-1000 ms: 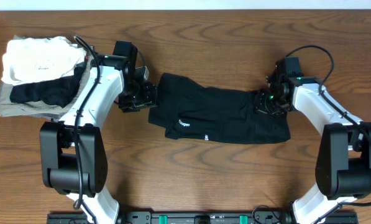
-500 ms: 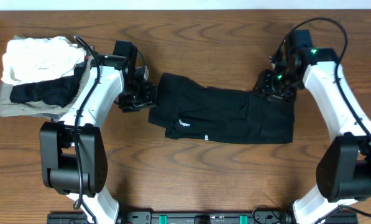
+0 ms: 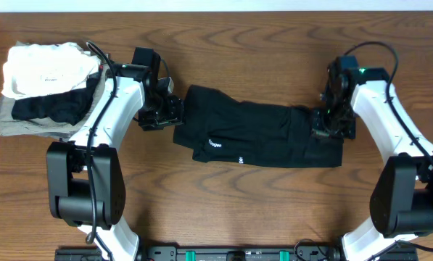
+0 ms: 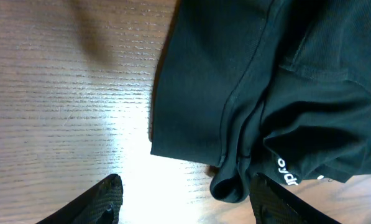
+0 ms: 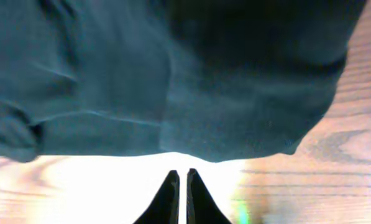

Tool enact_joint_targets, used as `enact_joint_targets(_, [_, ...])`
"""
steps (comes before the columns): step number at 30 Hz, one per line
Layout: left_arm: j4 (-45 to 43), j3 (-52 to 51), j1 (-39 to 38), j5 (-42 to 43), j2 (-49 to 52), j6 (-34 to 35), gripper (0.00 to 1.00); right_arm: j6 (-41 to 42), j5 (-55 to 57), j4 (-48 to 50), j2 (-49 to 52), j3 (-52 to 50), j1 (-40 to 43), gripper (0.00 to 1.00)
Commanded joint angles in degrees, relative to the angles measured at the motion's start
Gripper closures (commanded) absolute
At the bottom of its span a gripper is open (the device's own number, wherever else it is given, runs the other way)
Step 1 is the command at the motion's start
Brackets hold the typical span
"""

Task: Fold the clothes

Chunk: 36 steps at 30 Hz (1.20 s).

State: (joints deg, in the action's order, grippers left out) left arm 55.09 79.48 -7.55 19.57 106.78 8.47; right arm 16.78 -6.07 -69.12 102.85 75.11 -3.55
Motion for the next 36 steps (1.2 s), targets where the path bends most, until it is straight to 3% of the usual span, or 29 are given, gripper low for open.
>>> enact_joint_targets(1, [0.13, 0.46, 0.02, 0.52, -0.11, -1.18, 0.33, 2.05, 0.66, 3.32, -0.37, -3.85, 0.26, 0.99])
enact_joint_targets(11, [0.11, 0.46, 0.02, 0.52, -0.11, -1.20, 0.32, 3.13, -9.03, 20.59, 0.44, -14.16, 0.20, 0.97])
enact_joint_targets(18, [0.11, 0.46, 0.02, 0.50, -0.11, -1.20, 0.33, 3.10, -13.94, 24.39, 0.98, -14.53, 0.11, 0.99])
enact_joint_targets(25, [0.13, 0.46, 0.02, 0.50, -0.11, -1.22, 0.32, 1.09, -14.29, 14.03, -1.31, -4.20, 0.42, 0.99])
enact_joint_targets(31, [0.11, 0.46, 0.02, 0.50, -0.09, -1.20, 0.33, 1.16, 1.16, 1.79, -3.28, 9.07, 2.89, 0.96])
enact_joint_targets(36, [0.11, 0.46, 0.02, 0.50, -0.09, -1.20, 0.32, 0.74, 5.90, 2.14, -2.84, 9.97, 6.69, 0.96])
